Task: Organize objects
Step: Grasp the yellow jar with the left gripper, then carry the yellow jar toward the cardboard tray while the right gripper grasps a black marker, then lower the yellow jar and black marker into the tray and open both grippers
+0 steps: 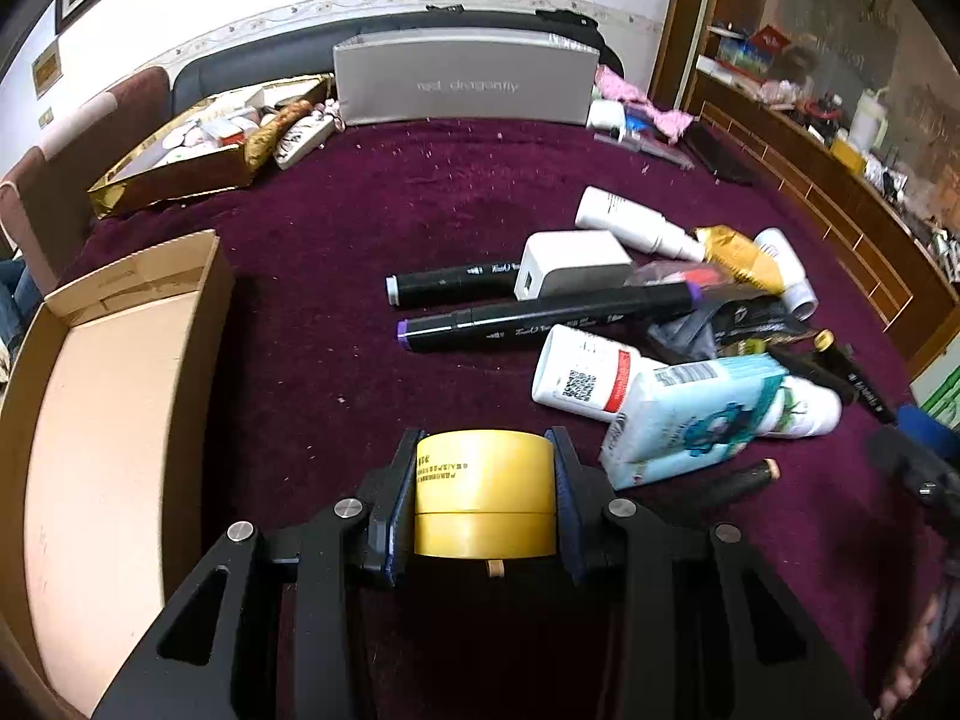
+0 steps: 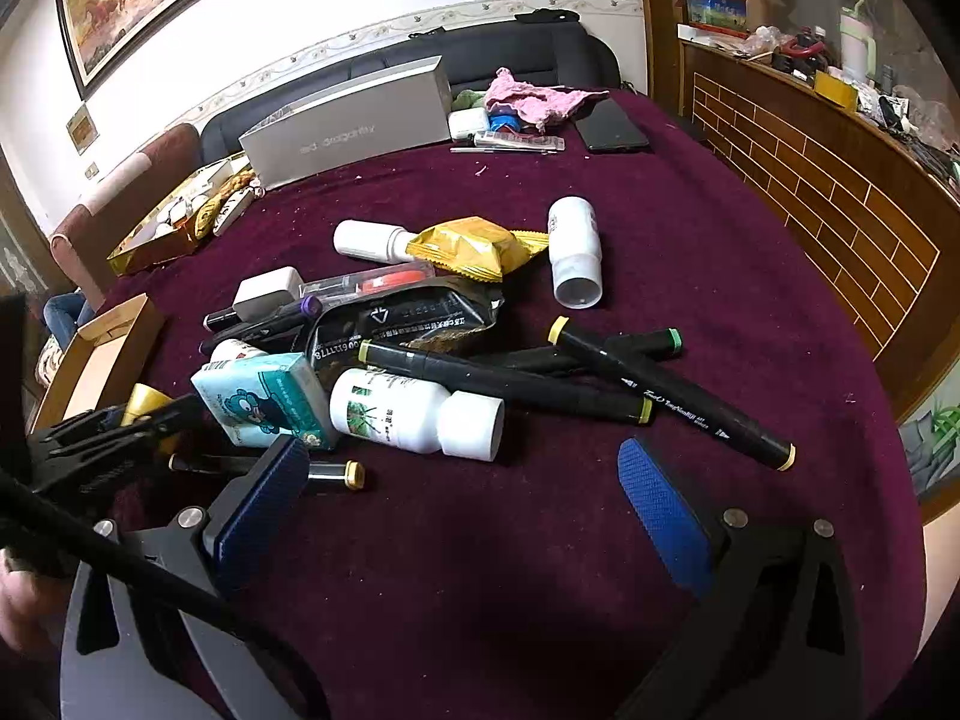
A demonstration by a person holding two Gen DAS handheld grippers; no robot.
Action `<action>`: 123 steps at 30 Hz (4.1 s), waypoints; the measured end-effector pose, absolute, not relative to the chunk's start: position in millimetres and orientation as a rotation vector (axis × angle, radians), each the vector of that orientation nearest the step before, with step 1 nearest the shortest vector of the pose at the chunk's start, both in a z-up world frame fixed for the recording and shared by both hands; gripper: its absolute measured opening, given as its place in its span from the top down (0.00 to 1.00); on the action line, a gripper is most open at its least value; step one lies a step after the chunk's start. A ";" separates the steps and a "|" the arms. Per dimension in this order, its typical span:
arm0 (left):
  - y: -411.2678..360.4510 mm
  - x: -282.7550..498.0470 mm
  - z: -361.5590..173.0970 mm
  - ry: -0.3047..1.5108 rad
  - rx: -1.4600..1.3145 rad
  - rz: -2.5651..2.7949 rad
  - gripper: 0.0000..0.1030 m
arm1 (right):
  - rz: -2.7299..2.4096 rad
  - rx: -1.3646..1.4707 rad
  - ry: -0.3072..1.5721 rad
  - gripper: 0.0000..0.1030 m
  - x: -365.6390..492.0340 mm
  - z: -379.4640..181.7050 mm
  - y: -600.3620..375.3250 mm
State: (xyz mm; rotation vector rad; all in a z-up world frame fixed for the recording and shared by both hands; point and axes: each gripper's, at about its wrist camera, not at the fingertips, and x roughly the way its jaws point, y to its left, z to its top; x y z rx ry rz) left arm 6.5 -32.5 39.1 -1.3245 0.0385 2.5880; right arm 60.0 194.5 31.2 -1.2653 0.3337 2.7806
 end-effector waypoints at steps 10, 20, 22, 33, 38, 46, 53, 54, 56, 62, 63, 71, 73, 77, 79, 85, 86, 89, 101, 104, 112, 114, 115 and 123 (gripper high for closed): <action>-44.0 32.4 62.8 -0.059 -1.254 2.589 0.67 | 2.762 -1.284 0.318 0.00 63.1 31.2 196.4; -67.4 45.6 69.6 -0.144 -1.230 2.590 0.67 | 2.887 -1.442 0.249 0.00 57.2 27.5 173.4; -67.3 48.3 69.8 -0.130 -1.224 2.589 0.67 | 2.919 -1.478 0.164 0.00 51.7 25.7 157.1; -93.0 69.2 81.6 -0.131 -1.169 2.601 0.67 | 3.092 -1.671 -0.164 0.07 25.3 13.7 95.6; -111.5 76.1 84.0 -0.164 -1.148 2.606 0.67 | 3.077 -1.770 -0.234 0.10 3.1 -0.9 85.3; -122.2 74.0 77.5 -0.206 -1.145 2.594 0.67 | 2.939 -1.850 -0.603 0.36 -1.1 -10.7 55.5; -127.2 76.0 73.8 -0.207 -1.152 2.600 0.67 | 2.893 -1.931 -0.612 0.68 6.2 -3.9 43.0; -128.0 77.0 73.6 -0.207 -1.154 2.601 0.67 | 2.889 -1.923 -0.620 0.68 5.3 -3.6 41.6; -130.3 79.2 74.8 -0.214 -1.152 2.604 0.67 | 2.883 -1.918 -0.585 0.68 3.7 -3.9 42.8; -142.1 91.1 83.3 -0.213 -1.126 2.644 0.67 | 2.889 -1.948 -0.320 0.88 11.1 -2.0 54.8; -144.4 92.9 84.5 -0.213 -1.125 2.650 0.67 | 2.897 -1.955 -0.256 0.88 13.5 -1.1 58.4; -169.1 105.2 105.2 -0.186 -1.095 2.723 0.66 | 3.063 -1.928 0.283 0.88 39.4 42.6 74.6; -177.8 103.9 111.0 -0.194 -1.091 2.737 0.66 | 3.116 -1.934 0.372 0.88 41.9 57.2 68.4; -197.8 93.8 124.7 -0.171 -1.085 2.789 0.66 | 3.196 -1.974 0.494 0.88 33.3 82.5 40.8; -204.7 83.9 128.0 -0.145 -1.086 2.815 0.66 | 3.233 -1.969 0.482 0.87 23.4 91.2 15.2; -229.9 29.9 105.7 -0.164 -1.194 2.826 0.66 | 3.203 -2.003 0.371 0.87 -27.6 83.6 -51.5; -233.3 18.9 97.7 -0.167 -1.221 2.825 0.66 | 3.182 -2.017 0.361 0.87 -34.0 78.3 -56.5; -238.9 -2.5 81.1 -0.186 -1.274 2.821 0.66 | 3.117 -2.013 0.337 0.87 -61.7 59.4 -68.2; -244.0 -60.8 30.4 -0.182 -1.429 2.855 0.67 | 2.902 -2.068 0.372 0.87 -130.2 12.6 -80.3; -237.9 -64.3 30.3 -0.104 -1.425 2.906 0.66 | 2.907 -2.035 0.380 0.87 -134.6 10.3 -78.5; -218.9 -65.4 30.6 0.129 -1.449 2.971 0.56 | 3.002 -1.886 0.334 0.63 -120.6 28.6 -77.2; -215.7 -60.1 36.8 0.157 -1.435 2.980 0.56 | 3.047 -1.798 0.297 0.61 -113.9 39.5 -73.4; -214.5 -56.9 40.9 0.164 -1.419 2.989 0.56 | 3.082 -1.767 0.262 0.60 -108.1 47.1 -70.3; -205.8 -7.4 87.9 0.143 -1.223 3.092 0.40 | 3.170 -1.545 0.255 0.43 -59.0 87.3 -34.0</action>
